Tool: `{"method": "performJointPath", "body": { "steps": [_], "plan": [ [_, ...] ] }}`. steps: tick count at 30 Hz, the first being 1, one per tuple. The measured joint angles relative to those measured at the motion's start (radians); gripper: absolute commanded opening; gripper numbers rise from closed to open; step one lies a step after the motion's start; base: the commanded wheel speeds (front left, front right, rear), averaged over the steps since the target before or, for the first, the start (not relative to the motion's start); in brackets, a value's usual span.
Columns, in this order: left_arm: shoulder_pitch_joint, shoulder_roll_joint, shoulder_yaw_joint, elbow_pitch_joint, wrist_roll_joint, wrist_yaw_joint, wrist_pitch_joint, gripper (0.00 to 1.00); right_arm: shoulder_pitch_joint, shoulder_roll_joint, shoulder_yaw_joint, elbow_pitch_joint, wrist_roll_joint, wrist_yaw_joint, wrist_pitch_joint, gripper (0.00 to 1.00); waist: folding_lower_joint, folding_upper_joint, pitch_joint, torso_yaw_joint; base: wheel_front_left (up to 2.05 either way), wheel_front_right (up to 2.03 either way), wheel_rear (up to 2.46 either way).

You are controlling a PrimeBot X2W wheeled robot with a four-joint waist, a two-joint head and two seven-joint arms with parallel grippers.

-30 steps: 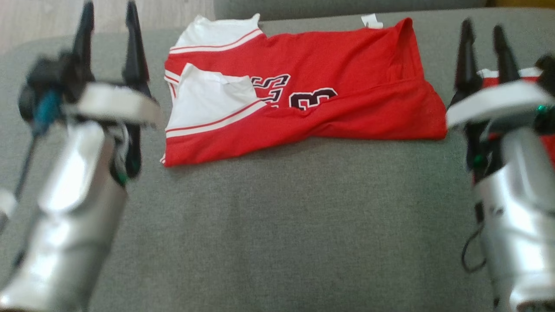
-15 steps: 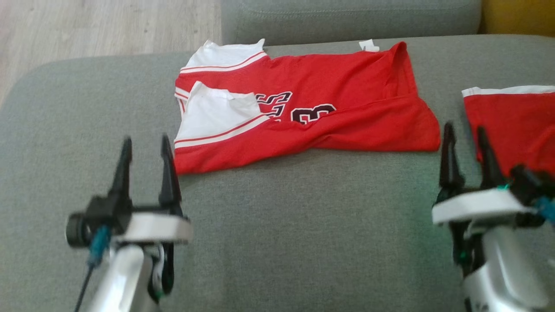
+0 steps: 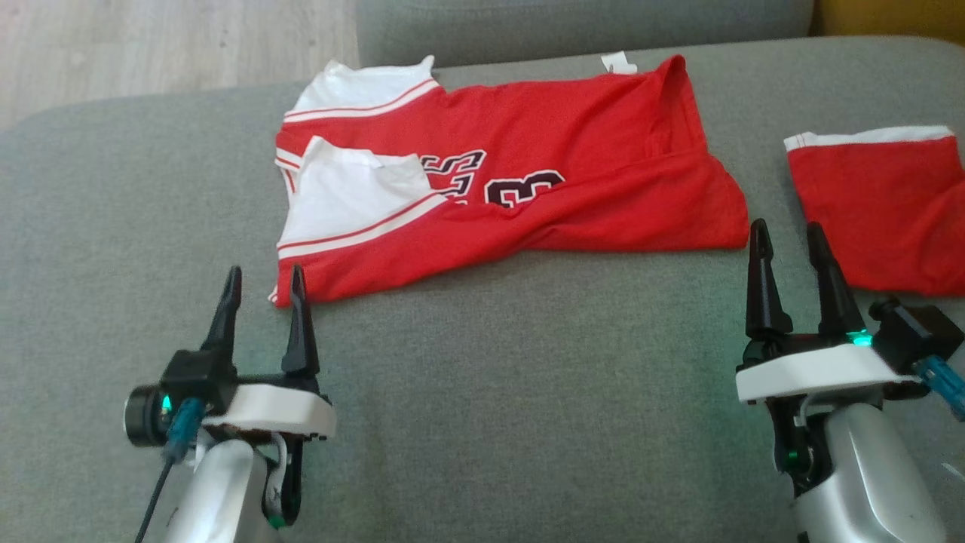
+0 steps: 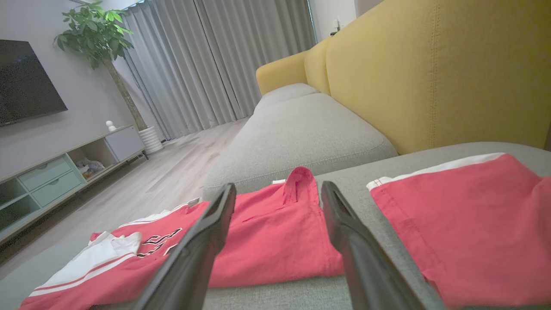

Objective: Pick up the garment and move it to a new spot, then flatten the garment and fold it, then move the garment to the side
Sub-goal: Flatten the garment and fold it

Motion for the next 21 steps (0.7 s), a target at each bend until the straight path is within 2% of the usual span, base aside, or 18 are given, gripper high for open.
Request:
{"method": "performJointPath", "body": {
  "steps": [5, 13, 21],
  "plan": [
    [-0.054, 0.001, -0.002, 0.178, 0.003, -0.001, 0.037, 1.0, -0.001, 0.0, 0.012, -0.005, 0.002, 0.0, 0.0, 1.0, 0.0001, 0.0, 0.033, -0.016, 0.0, 0.0, 0.0],
    [-0.161, 0.006, 0.001, 0.352, 0.002, 0.0, 0.07, 1.0, -0.013, 0.0, 0.022, -0.011, 0.009, 0.0, -0.003, 1.0, 0.0001, 0.0, 0.075, -0.048, 0.0, 0.0, 0.0],
    [-0.222, 0.011, 0.016, 0.472, -0.011, 0.044, 0.117, 1.0, -0.013, 0.0, 0.03, -0.011, 0.026, 0.0, -0.003, 1.0, 0.0, 0.0, 0.089, -0.066, 0.0, 0.0, 0.0]
  ]
}}
